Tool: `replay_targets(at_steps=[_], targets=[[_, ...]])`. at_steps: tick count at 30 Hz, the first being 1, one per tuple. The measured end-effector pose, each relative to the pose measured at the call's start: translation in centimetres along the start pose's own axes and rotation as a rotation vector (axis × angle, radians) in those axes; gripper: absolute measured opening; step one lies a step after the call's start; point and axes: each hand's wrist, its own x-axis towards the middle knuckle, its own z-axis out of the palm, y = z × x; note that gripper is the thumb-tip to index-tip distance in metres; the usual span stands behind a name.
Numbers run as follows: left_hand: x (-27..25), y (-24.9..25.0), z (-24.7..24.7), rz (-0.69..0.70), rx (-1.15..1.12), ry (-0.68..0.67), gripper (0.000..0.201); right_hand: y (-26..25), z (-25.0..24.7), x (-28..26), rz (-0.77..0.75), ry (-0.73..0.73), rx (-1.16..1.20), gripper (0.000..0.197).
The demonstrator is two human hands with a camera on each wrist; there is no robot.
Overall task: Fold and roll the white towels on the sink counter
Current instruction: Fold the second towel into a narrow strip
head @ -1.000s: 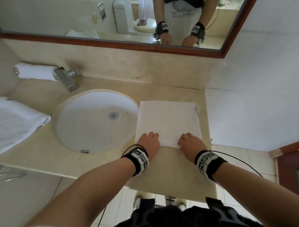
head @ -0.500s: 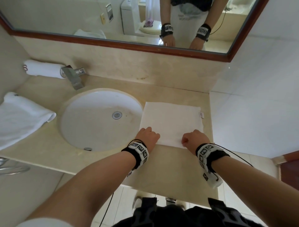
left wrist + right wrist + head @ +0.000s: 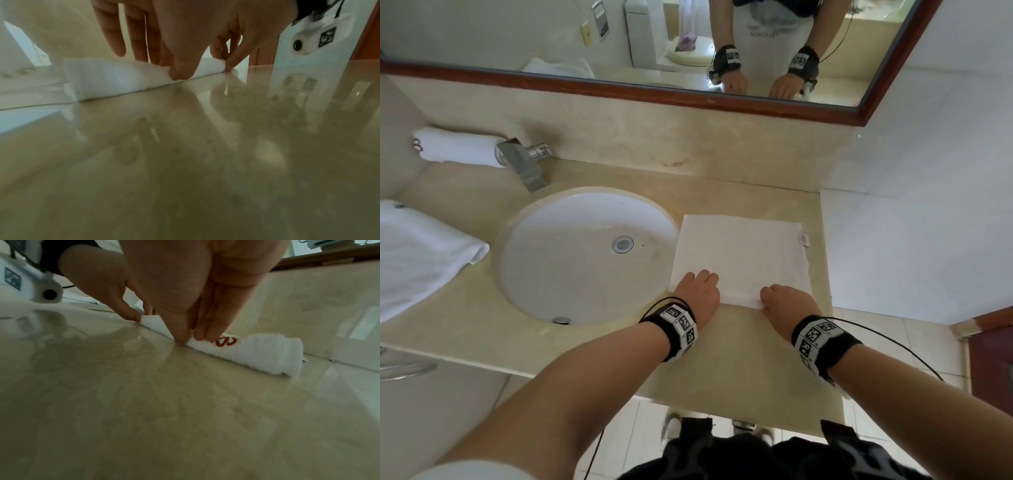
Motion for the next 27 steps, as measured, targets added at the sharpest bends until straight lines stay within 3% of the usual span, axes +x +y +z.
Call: replay_targets(at_steps=[4, 7, 12, 17, 20, 27], targets=[[0.3, -0.2, 0.2, -0.008, -0.003, 0.025, 0.013, -0.4, -0.1, 0.3, 0.068, 0.019, 0.001, 0.023], [-0.3, -0.2, 0.5, 0.014, -0.019, -0.099, 0.029, -0.2, -0.2, 0.3, 0.041, -0.039, -0.001, 0.026], [-0.2, -0.8, 0.2, 0.018, -0.083, -0.087, 0.027, 0.8, -0.1, 0.3, 0.018, -0.032, 0.097, 0.029], [-0.2, -0.9, -0.7, -0.018, -0.059, -0.073, 0.013, 1.4, -0.4, 0.5, 0.136, 0.009, 0.216, 0.015], [-0.2, -0.7, 0.0, 0.046, 0.011, -0.073, 0.023, 1.1, -0.2, 0.9, 0.105, 0.085, 0.172, 0.017], [-0.3, -0.9, 0.2, 0.083, 0.094, -0.01, 0.018, 0.4, 0.3, 0.1, 0.001, 0.029, 0.119, 0.024]])
